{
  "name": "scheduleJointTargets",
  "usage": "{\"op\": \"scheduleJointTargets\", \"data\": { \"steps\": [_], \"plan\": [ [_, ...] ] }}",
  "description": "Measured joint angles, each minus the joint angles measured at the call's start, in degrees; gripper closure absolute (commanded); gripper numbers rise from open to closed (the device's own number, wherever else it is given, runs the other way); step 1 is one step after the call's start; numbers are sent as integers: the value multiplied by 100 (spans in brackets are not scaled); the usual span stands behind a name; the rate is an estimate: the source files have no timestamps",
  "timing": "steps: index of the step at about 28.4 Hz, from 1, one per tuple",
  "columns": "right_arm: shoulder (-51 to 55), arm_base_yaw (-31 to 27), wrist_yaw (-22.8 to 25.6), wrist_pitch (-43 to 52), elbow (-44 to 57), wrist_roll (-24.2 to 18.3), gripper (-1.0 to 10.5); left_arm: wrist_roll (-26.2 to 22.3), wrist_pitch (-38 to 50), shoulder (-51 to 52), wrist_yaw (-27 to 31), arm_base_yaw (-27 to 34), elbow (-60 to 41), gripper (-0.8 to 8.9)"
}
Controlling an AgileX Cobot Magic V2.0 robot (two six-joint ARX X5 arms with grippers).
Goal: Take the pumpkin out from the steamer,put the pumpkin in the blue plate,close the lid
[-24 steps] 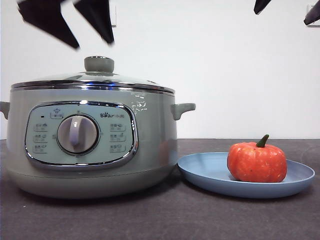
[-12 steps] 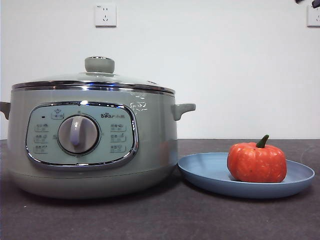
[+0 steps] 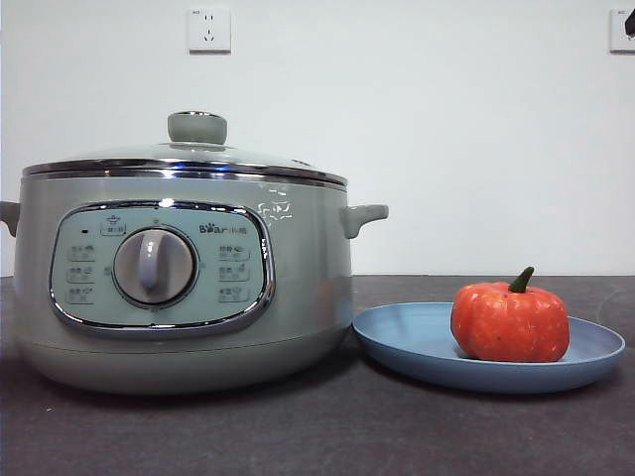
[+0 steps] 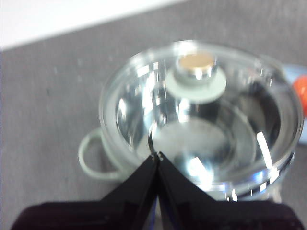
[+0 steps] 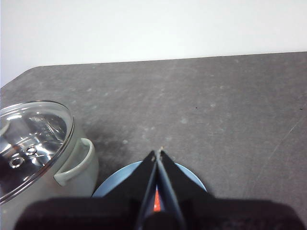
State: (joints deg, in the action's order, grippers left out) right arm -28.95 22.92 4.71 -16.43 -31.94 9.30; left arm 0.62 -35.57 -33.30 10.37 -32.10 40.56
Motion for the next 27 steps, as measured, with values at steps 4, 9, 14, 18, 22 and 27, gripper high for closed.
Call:
{"op": "scheduleJointTargets", "data": {
  "steps": [4, 9, 14, 18, 22, 27],
  "plan": [
    [0, 0, 0, -4, 0, 17, 946, 7, -129, -28, 0, 0, 0, 816],
    [0, 0, 0, -9, 0, 17, 946, 9, -127, -24, 0, 0, 0, 816],
    [2, 0, -2, -48, 0, 20, 946, 7, -197, 197, -2, 26, -4, 816],
    [2, 0, 0, -111, 0, 20, 946, 4, -348, 1099, -267, 470, -9, 816],
    [0, 0, 0, -111, 0, 20, 946, 2, -157, 2002, -404, 1272, -9, 816],
    [0, 0, 0, -114, 0, 20, 946, -197, 820, 2492, -518, 2448, -518, 816]
  ]
}}
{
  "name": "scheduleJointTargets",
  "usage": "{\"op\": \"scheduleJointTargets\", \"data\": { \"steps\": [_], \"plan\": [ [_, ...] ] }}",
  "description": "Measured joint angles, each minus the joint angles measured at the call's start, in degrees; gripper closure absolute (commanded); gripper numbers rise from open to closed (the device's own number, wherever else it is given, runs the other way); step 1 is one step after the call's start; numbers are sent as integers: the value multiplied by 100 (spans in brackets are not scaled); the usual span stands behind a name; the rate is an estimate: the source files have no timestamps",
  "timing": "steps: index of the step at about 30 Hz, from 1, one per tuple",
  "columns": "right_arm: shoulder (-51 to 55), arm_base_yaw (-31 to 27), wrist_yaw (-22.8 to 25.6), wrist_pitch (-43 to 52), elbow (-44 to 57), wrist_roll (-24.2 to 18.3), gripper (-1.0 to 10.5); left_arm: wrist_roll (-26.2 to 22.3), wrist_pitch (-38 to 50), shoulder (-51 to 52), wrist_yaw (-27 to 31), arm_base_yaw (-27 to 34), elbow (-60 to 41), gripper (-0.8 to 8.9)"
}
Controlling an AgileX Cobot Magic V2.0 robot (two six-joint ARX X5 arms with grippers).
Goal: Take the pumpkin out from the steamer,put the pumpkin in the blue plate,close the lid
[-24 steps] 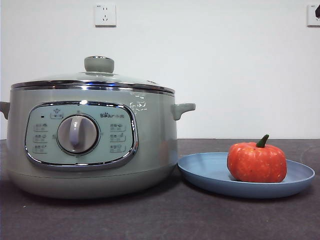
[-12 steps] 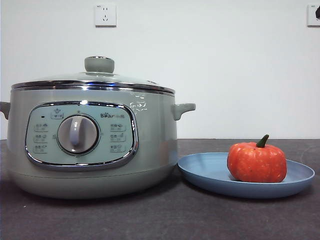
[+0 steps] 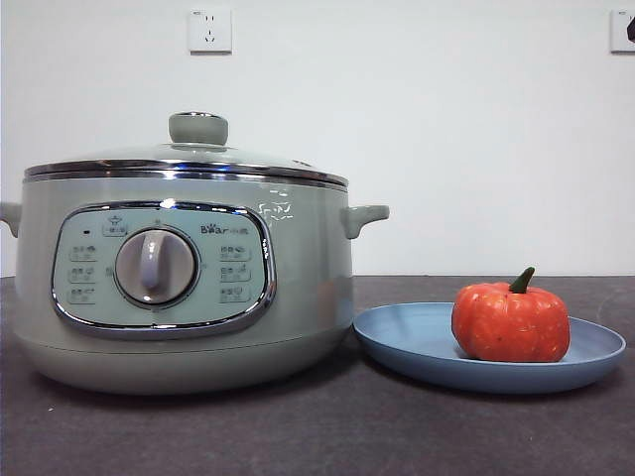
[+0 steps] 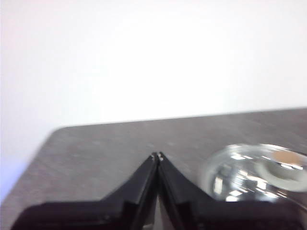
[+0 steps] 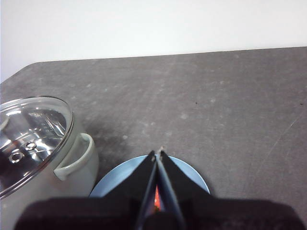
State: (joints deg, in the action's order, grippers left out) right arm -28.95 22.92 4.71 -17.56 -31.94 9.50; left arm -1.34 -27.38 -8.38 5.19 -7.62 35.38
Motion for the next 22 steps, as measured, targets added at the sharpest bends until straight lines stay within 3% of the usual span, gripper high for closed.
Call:
{"op": "scheduleJointTargets", "data": {
  "steps": [3, 8, 15, 22],
  "plan": [
    [0, 0, 0, 0, 0, 0, 946, -63, 588, 146, -343, 529, -640, 816],
    [0, 0, 0, 0, 0, 0, 946, -103, 1401, 214, -883, 828, -1816, 816],
    [0, 0, 0, 0, 0, 0, 946, -107, 1904, 415, -944, 848, -3018, 816],
    [0, 0, 0, 0, 0, 0, 946, -107, 1941, 793, -944, 859, -3316, 816]
  ]
}}
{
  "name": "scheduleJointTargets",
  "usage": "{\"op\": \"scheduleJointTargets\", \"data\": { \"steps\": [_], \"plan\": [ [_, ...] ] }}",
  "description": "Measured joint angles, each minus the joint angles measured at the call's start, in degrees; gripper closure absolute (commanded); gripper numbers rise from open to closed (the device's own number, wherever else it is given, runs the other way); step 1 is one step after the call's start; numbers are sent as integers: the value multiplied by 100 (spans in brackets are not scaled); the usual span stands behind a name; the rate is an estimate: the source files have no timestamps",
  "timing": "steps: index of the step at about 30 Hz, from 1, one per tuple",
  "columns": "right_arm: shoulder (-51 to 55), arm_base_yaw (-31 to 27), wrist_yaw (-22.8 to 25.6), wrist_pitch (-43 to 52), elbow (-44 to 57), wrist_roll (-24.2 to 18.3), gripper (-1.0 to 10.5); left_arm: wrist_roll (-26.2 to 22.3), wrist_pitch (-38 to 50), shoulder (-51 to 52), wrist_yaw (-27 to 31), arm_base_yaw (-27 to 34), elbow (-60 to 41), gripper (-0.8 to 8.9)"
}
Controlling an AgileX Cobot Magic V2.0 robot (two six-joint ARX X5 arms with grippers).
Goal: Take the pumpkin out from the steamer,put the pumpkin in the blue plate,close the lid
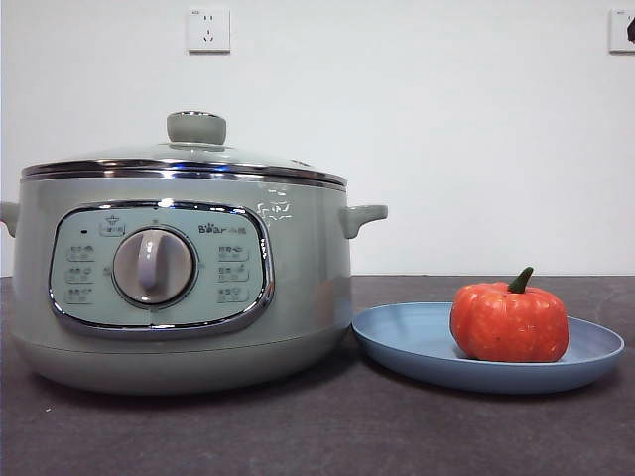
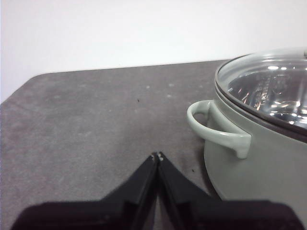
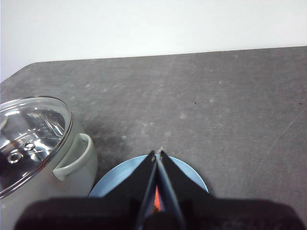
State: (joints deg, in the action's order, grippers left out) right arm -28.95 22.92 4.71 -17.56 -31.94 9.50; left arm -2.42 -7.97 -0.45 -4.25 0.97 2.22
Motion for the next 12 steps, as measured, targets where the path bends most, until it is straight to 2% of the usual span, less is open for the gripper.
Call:
{"op": "scheduleJointTargets", "data": {
  "steps": [12],
  "plan": [
    [0, 0, 0, -7, 0, 0, 946, 50, -361, 20, -42, 0, -72, 816]
  ]
}}
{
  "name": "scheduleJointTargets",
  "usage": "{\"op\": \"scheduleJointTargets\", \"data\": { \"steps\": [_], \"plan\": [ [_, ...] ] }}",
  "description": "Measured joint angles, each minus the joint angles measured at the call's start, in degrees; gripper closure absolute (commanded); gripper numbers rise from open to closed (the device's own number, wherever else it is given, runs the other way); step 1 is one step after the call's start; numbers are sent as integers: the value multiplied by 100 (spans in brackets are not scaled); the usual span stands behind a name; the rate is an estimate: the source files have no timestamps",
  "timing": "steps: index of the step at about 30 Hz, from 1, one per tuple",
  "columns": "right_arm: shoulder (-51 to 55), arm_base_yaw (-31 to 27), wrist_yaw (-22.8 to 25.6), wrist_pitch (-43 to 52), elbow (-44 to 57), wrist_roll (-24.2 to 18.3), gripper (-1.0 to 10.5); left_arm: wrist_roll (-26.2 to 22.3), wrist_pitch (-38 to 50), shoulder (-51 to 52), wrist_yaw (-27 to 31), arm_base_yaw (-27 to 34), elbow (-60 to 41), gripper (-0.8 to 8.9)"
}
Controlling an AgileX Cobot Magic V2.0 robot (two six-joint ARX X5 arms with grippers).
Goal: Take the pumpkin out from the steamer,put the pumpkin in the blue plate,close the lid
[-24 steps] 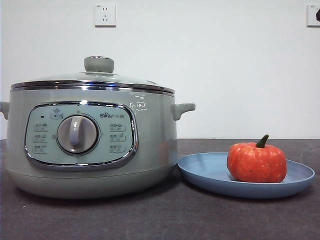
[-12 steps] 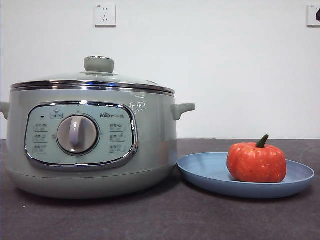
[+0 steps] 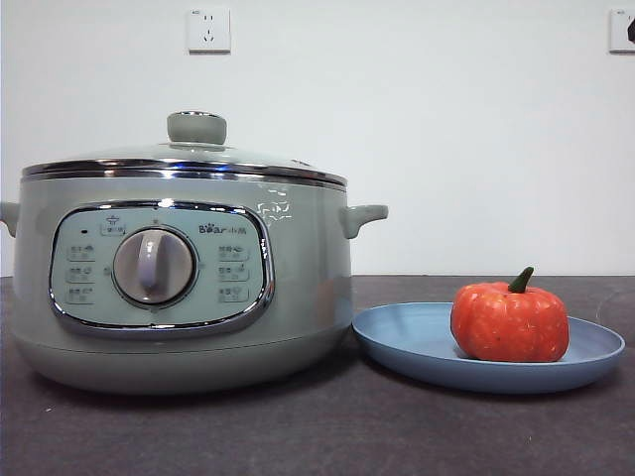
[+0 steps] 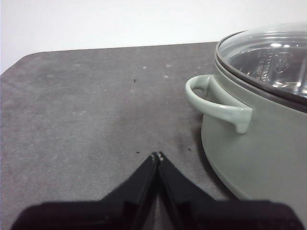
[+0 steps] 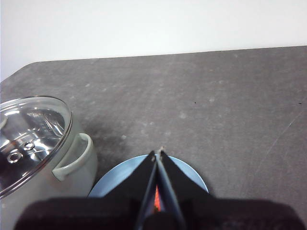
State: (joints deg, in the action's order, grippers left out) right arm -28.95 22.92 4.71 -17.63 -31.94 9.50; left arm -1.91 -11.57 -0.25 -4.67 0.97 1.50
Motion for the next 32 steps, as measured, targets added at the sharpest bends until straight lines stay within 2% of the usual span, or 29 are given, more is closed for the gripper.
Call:
{"op": "scheduleJointTargets", "data": {
  "steps": [26, 29, 32],
  "plan": [
    [35, -4, 57, -348, 2, -28, 946, 2, 0, 0, 0, 0, 0, 816],
    [162, -133, 273, -107, 151, -269, 946, 2, 0, 0, 0, 0, 0, 816],
    [476, -492, -105, 638, 706, -765, 946, 0, 0, 0, 0, 0, 0, 816]
  ]
}}
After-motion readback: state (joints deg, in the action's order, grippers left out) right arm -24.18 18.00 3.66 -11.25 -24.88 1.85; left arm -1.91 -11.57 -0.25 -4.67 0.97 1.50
